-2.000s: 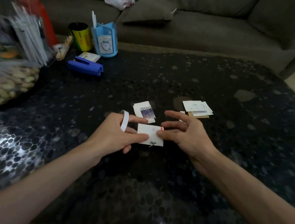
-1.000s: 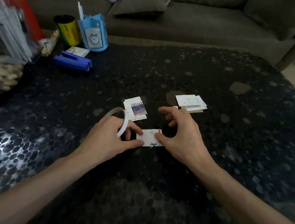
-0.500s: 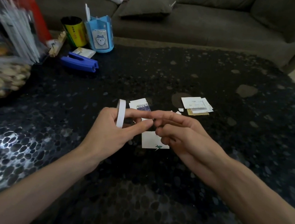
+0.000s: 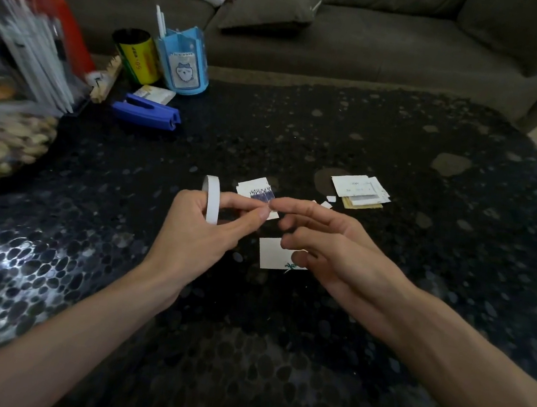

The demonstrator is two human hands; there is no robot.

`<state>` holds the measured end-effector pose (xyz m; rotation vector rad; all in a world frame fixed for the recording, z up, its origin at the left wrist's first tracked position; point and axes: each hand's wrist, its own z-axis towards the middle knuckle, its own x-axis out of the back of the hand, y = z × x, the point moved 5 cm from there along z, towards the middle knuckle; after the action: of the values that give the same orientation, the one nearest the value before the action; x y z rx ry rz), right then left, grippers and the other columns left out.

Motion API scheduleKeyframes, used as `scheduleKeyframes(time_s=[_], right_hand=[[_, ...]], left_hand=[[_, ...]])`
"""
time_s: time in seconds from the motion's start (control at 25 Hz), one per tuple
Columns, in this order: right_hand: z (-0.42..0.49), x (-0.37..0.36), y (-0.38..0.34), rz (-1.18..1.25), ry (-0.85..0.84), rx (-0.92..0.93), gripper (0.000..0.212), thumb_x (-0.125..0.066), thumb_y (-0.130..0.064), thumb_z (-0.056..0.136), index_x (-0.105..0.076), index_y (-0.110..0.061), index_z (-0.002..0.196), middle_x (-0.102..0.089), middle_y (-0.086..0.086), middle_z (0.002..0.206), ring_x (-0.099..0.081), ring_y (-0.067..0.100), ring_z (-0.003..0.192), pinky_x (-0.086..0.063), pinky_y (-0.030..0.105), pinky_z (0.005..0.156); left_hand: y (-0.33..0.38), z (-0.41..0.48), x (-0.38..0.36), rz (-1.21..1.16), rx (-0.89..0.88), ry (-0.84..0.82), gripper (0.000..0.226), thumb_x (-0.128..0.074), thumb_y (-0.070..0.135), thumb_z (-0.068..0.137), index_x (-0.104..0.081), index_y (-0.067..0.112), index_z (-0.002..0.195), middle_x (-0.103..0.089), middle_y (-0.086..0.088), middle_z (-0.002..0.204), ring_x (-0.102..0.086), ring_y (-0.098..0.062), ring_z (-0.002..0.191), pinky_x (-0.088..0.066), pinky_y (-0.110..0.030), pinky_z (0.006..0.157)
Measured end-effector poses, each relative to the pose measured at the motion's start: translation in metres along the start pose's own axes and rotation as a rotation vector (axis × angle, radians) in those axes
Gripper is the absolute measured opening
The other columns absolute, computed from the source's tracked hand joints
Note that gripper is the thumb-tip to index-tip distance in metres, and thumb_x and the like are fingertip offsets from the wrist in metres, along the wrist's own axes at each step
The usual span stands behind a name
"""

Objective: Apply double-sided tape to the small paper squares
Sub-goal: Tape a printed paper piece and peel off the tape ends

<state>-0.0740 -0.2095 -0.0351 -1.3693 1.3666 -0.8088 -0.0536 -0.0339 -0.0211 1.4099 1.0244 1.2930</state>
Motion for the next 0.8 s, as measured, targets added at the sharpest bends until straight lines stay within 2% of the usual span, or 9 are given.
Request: scheduleKeyframes(time_s=[0.12, 0.2, 0.52, 0.64, 0.8], right_hand=[[-0.0012, -0.0027, 0.0000, -0.004, -0.012, -0.017, 0.045, -0.063, 0.011, 0.089, -0.081, -0.022, 0.114, -0.060, 0.002, 0.101, -0.058, 0.012, 0.088, -0.042, 0.027, 0.073], [-0.0018, -0.0035, 0.0001, -0.023, -0.021, -0.014, 0.046, -0.063, 0.009, 0.090, -0.081, -0.025, 0.115, -0.060, 0.002, 0.101, -0.059, 0.011, 0.089, -0.042, 0.028, 0.075], [-0.0035, -0.0082, 0.0028, -0.033, -0.065, -0.048, 0.049, -0.064, 0.007, 0.090, -0.079, -0.030, 0.119, -0.061, 0.000, 0.106, -0.059, 0.009, 0.094, -0.042, 0.026, 0.074], [-0.0034, -0.0092, 0.0032, -0.022, -0.069, -0.049, 0.049, -0.064, 0.007, 0.090, -0.079, -0.030, 0.120, -0.061, 0.001, 0.107, -0.057, 0.011, 0.095, -0.041, 0.027, 0.073], [-0.0033, -0.0098, 0.0035, -0.014, -0.072, -0.050, 0.049, -0.065, 0.006, 0.090, -0.079, -0.029, 0.120, -0.061, 0.001, 0.108, -0.057, 0.011, 0.094, -0.041, 0.026, 0.071]], left_hand=[[-0.0016, 0.0017, 0.0032, 0.037, 0.003, 0.012, 0.011, -0.079, 0.028, 0.088, -0.082, 0.027, 0.099, -0.080, 0.012, 0.088, -0.073, 0.000, 0.086, -0.055, -0.018, 0.071], [-0.0023, 0.0020, 0.0037, 0.048, 0.005, 0.025, 0.011, -0.079, 0.029, 0.088, -0.082, 0.027, 0.098, -0.080, 0.013, 0.089, -0.073, 0.000, 0.089, -0.055, -0.021, 0.077], [-0.0048, 0.0045, 0.0077, 0.107, -0.013, 0.097, 0.003, -0.080, 0.025, 0.088, -0.082, 0.026, 0.090, -0.078, 0.012, 0.080, -0.073, -0.004, 0.079, -0.053, -0.013, 0.065], [-0.0031, 0.0045, 0.0083, 0.121, -0.013, 0.098, 0.004, -0.080, 0.023, 0.088, -0.081, 0.025, 0.086, -0.077, 0.009, 0.079, -0.073, -0.011, 0.079, -0.055, -0.016, 0.067], [-0.0040, 0.0050, 0.0082, 0.127, 0.005, 0.088, 0.003, -0.079, 0.024, 0.088, -0.081, 0.025, 0.086, -0.077, 0.007, 0.079, -0.072, -0.012, 0.077, -0.055, -0.016, 0.066]])
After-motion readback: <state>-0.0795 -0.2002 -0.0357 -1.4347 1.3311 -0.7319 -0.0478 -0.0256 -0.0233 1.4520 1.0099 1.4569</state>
